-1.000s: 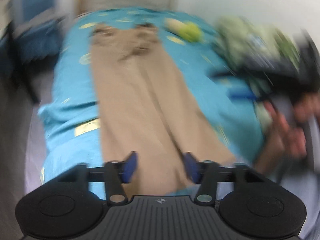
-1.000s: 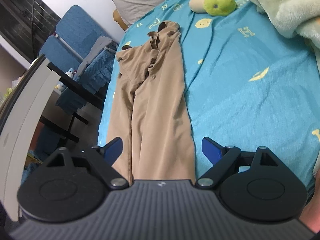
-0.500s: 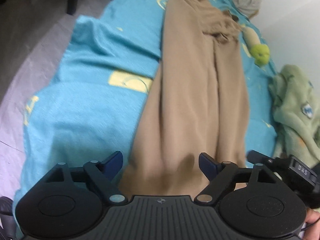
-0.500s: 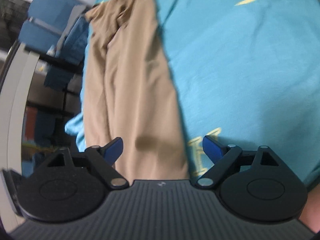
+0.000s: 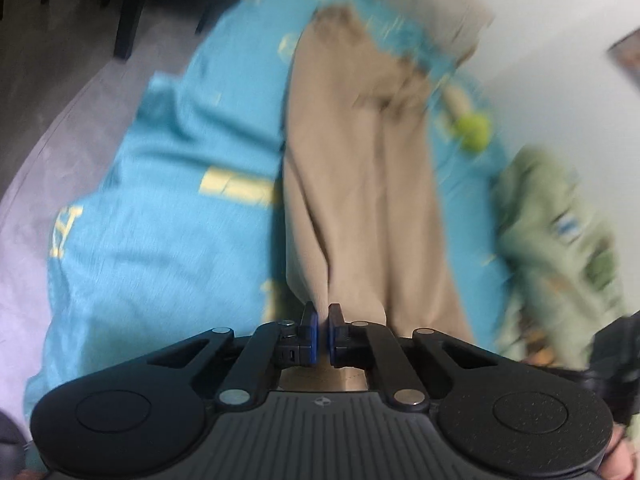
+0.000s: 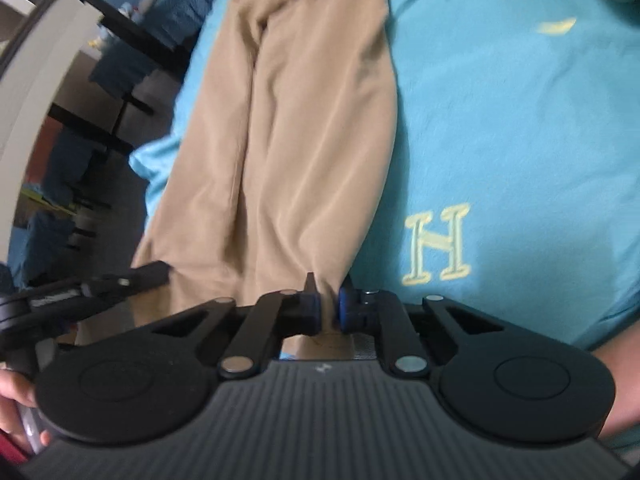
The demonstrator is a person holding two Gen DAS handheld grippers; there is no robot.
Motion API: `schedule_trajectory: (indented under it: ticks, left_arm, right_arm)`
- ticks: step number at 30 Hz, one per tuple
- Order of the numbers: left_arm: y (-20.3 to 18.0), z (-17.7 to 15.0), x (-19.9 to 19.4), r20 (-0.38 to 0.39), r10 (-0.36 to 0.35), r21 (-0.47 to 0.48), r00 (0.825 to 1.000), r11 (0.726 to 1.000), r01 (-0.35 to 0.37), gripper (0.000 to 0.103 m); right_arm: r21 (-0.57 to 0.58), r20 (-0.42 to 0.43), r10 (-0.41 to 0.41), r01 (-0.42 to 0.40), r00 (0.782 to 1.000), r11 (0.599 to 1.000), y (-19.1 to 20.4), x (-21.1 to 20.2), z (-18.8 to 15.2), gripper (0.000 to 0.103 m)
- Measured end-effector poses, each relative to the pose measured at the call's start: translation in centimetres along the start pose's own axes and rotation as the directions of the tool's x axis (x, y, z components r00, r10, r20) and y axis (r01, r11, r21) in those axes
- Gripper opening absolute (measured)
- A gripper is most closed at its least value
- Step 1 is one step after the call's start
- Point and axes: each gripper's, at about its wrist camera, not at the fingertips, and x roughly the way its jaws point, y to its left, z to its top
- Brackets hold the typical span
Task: Fold clothes
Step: 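Grasp the hem end with both grippers and fold it toward the collar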
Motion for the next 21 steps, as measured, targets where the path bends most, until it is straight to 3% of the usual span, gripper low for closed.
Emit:
schedule_trajectory:
  ticks: [4, 9, 16, 21]
  left_arm:
    - [-2.0, -0.6, -4.4, 0.099, -0.088, 0.006, 0.991, 0.996, 0.088, 0.004]
    - [-6.0, -2.6, -9.5, 0.170, -0.118, 0.105, 0.978, 0.989, 0.101, 0.004]
    - [-9.2, -8.0, -15.3, 0.230, -0.195, 0.191, 0.953, 0.970, 0.152, 0.003]
    - [-9.2, -6.3, -15.2, 0.249, -0.198, 0.176, 0.948, 0.972, 0.157, 0.003]
  right_arm:
    - [-0.035, 0.126, 0.029, -0.025, 0.992, 0.999, 0.8, -5.4, 0.1, 0.011]
    - [-0.030, 0.234, 0.089, -0.084, 0.968, 0.996, -0.1, -11.3, -1.1, 0.010]
    - [-0.027, 0.306, 0.140, -0.138, 0.942, 0.990, -1.8, -16.3, -6.9, 0.009]
    - [0.002, 0.312, 0.148, -0.156, 0.938, 0.988, -2.2, -17.2, -6.0, 0.009]
